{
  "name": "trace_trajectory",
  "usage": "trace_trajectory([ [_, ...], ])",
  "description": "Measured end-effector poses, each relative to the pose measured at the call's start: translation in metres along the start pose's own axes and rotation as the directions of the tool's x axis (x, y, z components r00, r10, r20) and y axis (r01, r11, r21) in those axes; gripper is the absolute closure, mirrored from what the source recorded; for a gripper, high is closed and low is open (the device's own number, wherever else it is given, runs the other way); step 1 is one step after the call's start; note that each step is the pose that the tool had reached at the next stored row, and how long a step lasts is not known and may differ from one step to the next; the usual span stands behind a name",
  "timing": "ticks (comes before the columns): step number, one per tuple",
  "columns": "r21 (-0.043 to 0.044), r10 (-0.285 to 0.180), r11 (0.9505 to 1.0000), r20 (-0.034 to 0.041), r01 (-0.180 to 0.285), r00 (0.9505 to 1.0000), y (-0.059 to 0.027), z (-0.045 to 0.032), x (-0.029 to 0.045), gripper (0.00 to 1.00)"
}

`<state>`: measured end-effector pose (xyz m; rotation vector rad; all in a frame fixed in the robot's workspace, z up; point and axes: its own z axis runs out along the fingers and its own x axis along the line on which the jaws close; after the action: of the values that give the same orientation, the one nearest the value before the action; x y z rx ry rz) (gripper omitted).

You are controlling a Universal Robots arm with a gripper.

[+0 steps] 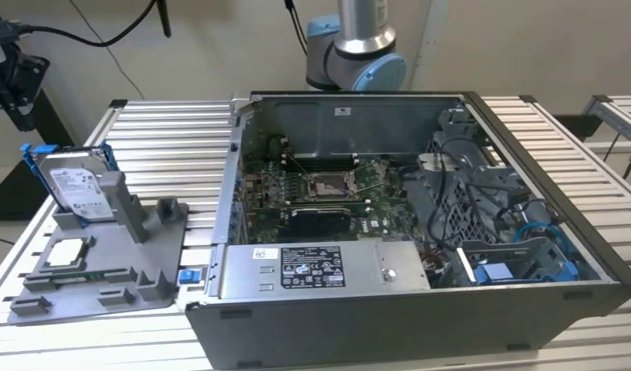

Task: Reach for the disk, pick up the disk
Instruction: 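Pick up the disk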

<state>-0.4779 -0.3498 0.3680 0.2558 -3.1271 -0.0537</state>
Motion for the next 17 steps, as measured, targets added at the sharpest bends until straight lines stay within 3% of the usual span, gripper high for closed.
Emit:
trace_trajectory([
  [8, 0.0, -0.017, 0.9999, -0.0006, 0.017, 0.9999, 0.0, 0.0, 0.0, 1.0],
  [13, 0.0006, -0.075, 0.9972, -0.0027, 0.075, 0.9972, -0.0002, 0.0, 0.0, 1.0],
  [17, 0.0012, -0.133, 0.9911, -0.005, 0.133, 0.9911, 0.0, 0.0, 0.0001, 1.0],
])
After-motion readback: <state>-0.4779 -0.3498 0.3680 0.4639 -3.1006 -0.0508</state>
